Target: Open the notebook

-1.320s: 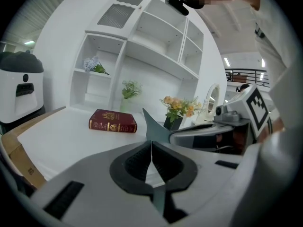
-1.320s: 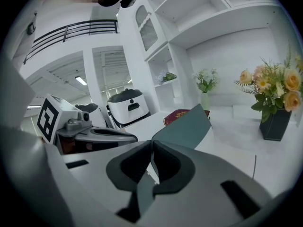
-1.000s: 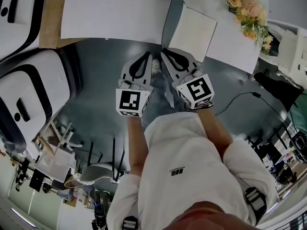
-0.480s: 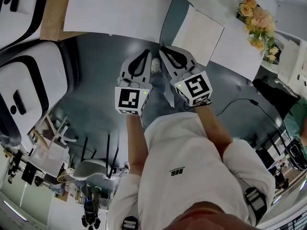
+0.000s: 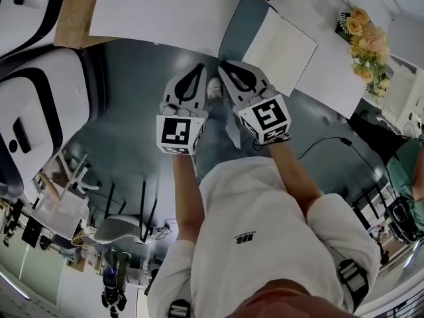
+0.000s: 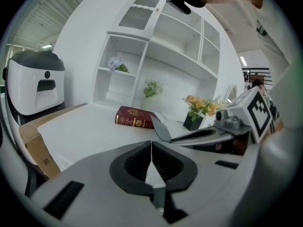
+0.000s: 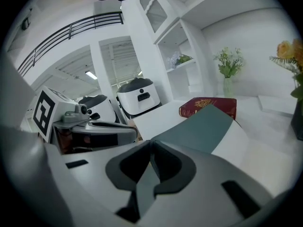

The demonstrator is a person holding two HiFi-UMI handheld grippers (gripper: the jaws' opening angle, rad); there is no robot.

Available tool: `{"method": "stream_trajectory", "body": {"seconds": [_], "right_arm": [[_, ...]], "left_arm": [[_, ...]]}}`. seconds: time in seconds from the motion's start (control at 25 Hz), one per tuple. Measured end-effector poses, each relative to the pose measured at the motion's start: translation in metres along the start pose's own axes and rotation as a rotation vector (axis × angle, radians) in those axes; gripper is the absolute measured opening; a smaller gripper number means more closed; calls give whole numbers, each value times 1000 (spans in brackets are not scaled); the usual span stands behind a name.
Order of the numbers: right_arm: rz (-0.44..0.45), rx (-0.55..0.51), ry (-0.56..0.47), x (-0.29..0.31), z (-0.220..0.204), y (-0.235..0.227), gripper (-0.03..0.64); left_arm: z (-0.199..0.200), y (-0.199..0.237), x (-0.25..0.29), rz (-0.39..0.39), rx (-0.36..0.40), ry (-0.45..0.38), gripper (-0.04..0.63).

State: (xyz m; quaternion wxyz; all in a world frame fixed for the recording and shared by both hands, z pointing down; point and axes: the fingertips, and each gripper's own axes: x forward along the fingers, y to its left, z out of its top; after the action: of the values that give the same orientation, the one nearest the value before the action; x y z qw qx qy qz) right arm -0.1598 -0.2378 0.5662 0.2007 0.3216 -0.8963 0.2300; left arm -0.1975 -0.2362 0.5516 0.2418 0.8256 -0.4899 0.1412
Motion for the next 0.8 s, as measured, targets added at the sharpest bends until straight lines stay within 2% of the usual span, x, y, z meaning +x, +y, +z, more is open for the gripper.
{"method": "stream_trajectory", "body": {"seconds": [0.8], "right_arm": [[45, 1, 79, 39, -23, -1, 18]], "left_arm": [[-20, 25, 6, 49, -41, 14, 0]]}}
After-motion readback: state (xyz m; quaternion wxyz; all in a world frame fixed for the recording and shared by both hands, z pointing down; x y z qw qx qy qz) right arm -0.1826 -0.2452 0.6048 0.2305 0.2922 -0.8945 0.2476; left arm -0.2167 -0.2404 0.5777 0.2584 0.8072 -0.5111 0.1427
